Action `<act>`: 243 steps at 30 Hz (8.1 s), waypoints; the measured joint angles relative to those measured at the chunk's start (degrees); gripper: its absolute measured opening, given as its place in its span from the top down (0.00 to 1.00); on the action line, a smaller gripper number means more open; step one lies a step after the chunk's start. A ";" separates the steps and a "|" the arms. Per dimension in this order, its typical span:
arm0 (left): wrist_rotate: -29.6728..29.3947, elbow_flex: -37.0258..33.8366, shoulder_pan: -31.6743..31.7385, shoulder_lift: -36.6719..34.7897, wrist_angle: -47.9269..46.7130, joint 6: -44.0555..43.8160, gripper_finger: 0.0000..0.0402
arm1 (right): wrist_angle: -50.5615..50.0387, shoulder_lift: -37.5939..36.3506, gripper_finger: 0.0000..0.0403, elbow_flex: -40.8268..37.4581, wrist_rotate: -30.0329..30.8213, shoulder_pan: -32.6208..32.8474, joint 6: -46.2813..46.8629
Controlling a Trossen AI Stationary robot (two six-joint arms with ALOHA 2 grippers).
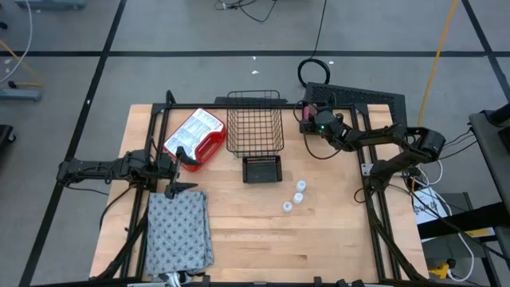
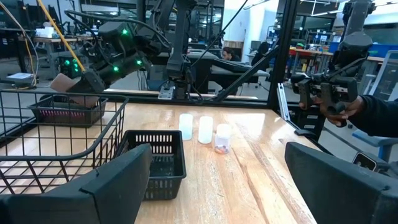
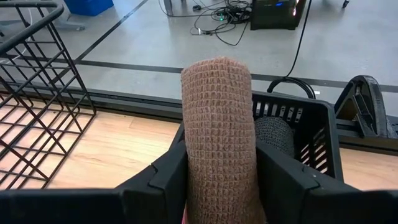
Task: Pick & place medical supplies in basket/bin
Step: Put the rolled brown bandage into the top black bin, then put the top white pill bottle into the bottom black bin, then put the bottom right white pill bottle into the bottom black bin
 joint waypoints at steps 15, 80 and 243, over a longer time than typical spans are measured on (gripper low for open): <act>0.00 0.01 0.02 0.00 0.00 -0.01 0.07 | -0.68 0.00 0.56 0.00 0.05 0.00 1.53; 0.00 0.00 0.02 0.00 0.00 0.00 0.07 | -41.28 -29.51 0.59 -7.74 -24.27 41.58 -11.56; -24.11 0.02 0.00 0.02 14.03 -7.43 0.07 | 16.51 -4.35 0.56 -23.52 -35.17 45.34 -8.94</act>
